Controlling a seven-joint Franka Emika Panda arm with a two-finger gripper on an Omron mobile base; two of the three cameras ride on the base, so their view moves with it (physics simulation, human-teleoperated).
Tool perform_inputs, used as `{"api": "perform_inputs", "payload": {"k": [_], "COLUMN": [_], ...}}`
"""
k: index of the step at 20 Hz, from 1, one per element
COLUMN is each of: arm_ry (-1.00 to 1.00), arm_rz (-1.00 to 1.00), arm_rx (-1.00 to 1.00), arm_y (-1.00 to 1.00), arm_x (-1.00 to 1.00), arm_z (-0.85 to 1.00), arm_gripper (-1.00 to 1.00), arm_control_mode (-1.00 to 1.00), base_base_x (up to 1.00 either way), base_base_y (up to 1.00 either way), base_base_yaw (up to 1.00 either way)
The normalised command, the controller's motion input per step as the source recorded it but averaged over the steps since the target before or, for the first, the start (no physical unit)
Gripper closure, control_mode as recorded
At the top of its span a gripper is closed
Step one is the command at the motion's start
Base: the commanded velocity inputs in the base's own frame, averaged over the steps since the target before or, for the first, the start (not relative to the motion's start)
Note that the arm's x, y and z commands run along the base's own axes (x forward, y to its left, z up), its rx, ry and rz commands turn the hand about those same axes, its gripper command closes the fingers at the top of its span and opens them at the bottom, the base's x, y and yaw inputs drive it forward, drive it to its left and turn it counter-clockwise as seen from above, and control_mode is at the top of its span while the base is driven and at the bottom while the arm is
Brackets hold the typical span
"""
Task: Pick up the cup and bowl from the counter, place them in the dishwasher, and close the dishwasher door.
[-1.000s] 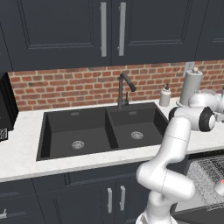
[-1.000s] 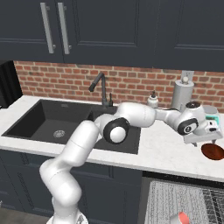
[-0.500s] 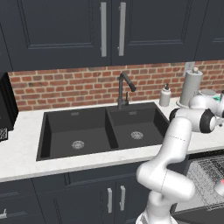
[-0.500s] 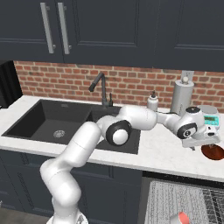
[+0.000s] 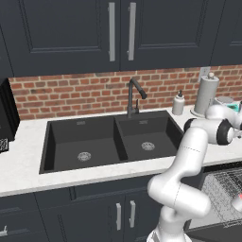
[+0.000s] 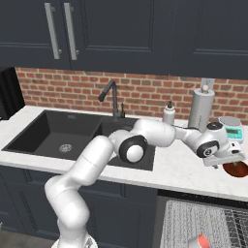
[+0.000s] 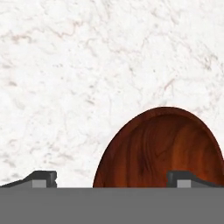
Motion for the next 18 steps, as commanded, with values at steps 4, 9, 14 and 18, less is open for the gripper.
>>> {"api": "perform_inputs", "payload": {"k": [4, 9, 14, 18], "arm_ry": [0.0, 0.0, 0.0, 0.0], "arm_rz": [0.0, 0.0, 0.0, 0.0], "arm_rx": [0.0, 0.0, 0.0, 0.0], "arm_y": [-0.06, -0.02, 0.0, 0.0], "arm_x": [0.0, 0.0, 0.0, 0.0], "arm_z": [-0.17, -0.22, -0.2, -0.19], "arm_gripper": [-1.0, -1.0, 1.0, 1.0], "arm_control_mode": [-1.0, -1.0, -1.0, -1.0], "base_base_x": [0.0, 0.0, 0.0, 0.0], "base_base_y": [0.0, 0.0, 0.0, 0.0], "base_base_yaw": [0.0, 0.0, 0.0, 0.0]}}
